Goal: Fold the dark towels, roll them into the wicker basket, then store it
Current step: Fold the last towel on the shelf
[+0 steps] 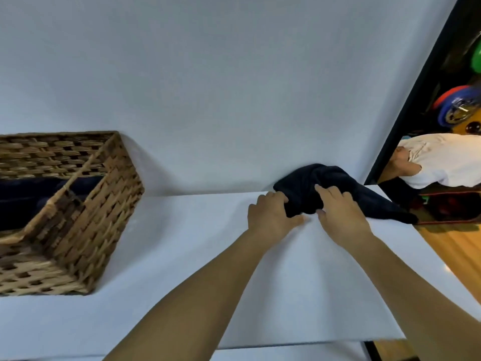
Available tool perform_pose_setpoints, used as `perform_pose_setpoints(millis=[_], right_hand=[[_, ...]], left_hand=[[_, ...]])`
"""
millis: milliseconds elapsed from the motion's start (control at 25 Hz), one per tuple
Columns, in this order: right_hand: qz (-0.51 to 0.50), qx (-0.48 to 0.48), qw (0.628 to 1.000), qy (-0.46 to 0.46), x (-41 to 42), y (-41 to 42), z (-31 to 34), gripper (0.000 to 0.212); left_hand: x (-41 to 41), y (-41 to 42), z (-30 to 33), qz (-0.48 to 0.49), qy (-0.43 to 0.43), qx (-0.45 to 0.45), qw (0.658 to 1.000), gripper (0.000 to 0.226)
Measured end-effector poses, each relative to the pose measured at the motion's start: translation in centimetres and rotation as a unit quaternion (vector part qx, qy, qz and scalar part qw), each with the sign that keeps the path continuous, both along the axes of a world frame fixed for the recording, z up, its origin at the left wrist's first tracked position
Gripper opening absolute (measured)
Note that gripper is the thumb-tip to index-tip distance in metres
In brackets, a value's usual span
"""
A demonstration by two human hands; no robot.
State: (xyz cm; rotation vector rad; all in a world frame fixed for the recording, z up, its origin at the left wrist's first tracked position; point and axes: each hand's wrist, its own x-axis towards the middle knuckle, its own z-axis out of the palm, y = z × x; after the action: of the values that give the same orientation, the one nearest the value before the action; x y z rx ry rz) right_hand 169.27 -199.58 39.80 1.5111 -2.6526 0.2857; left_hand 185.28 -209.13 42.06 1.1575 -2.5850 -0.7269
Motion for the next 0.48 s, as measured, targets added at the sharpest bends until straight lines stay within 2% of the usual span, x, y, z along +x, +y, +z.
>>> perform_pose_setpoints(millis=[80, 120, 240, 320, 360, 400, 480], right_hand=[[0.014, -0.026, 0.997, 0.077, -1.3, -0.4, -0.1, 0.042], [0.025, -0.044, 0.992, 0.111, -1.7, -0.5, -0.4, 0.03], [0.055, -0.096, 0.981, 0.162, -1.2, -0.9, -1.1, 0.011], [0.085, -0.139, 0.978, 0.133, 1.1, -1.5, -0.7, 0.008], [0.103, -0.161, 0.976, 0.104, 2.6, -1.8, -0.2, 0.005], [0.126, -0.186, 0.971, 0.077, 4.2, -1.9, 0.4, 0.001], [0.181, -0.214, 0.96, -0.004, 7.3, -1.8, 1.6, 0.008]], left_hand=[[-1.5, 0.5, -1.0, 0.028, 0.007, -0.05, 0.998, 0.022], [-1.6, 0.7, -1.3, 0.035, -0.001, -0.065, 0.997, 0.013], [-0.9, 0.6, -2.0, 0.045, -0.011, -0.041, 0.998, 0.007], [1.0, 0.0, -2.0, 0.092, 0.092, 0.056, 0.99, 0.009], [2.2, -0.3, -1.8, 0.123, 0.157, 0.101, 0.975, 0.011], [3.6, -0.5, -1.3, 0.152, 0.21, 0.124, 0.958, 0.013], [6.5, -1.1, 0.2, 0.208, 0.283, 0.124, 0.928, 0.015]])
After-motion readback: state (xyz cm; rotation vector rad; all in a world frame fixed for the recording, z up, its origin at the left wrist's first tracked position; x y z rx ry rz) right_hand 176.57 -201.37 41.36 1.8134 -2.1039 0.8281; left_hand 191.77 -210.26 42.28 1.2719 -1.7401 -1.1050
